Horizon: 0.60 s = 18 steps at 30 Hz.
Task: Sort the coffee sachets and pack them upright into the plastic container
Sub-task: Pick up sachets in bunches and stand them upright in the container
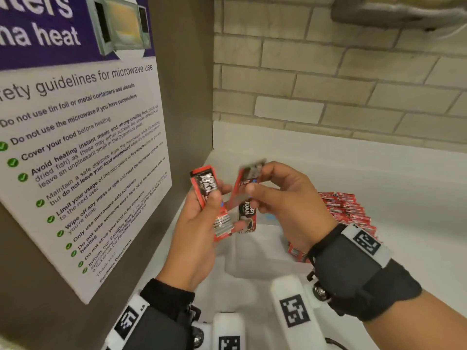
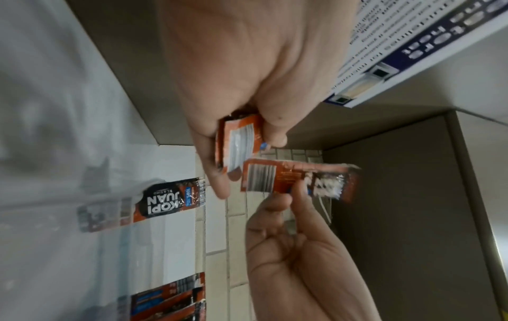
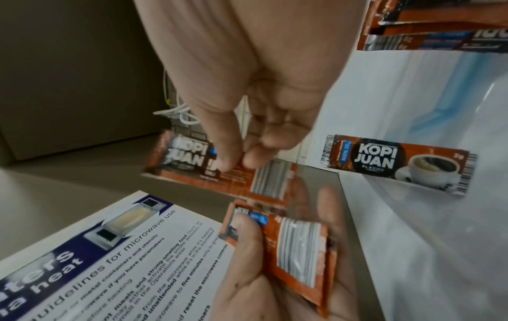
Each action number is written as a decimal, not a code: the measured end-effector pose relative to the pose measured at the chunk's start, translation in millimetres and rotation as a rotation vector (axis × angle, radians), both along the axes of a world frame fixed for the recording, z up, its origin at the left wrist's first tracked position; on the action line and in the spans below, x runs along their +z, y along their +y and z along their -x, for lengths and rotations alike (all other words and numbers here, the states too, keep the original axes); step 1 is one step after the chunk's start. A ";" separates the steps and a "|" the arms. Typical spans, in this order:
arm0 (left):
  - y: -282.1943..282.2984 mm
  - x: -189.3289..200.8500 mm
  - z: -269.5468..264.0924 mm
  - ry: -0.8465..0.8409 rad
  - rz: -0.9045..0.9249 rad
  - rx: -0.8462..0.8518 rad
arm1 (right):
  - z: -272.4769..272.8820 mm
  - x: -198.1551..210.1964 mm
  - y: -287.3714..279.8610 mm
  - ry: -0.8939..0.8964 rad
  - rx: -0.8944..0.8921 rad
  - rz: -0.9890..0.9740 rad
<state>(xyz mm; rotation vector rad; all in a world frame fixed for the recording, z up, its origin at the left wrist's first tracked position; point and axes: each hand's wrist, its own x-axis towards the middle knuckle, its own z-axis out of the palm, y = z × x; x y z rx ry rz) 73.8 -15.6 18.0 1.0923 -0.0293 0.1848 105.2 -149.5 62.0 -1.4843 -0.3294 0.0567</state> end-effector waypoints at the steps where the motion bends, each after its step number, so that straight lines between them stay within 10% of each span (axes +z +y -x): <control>1: 0.7 -0.8 -1.1 0.010 0.051 0.026 | 0.1 0.4 -0.9 -0.038 0.000 -0.035; 9: -2.5 8.4 7.0 0.054 0.215 -0.047 | 3.1 -0.4 -2.4 -0.434 -0.110 0.225; 18: 8.8 11.7 2.2 -0.010 -0.301 0.164 | 0.4 -4.6 -8.2 -0.274 -0.176 0.376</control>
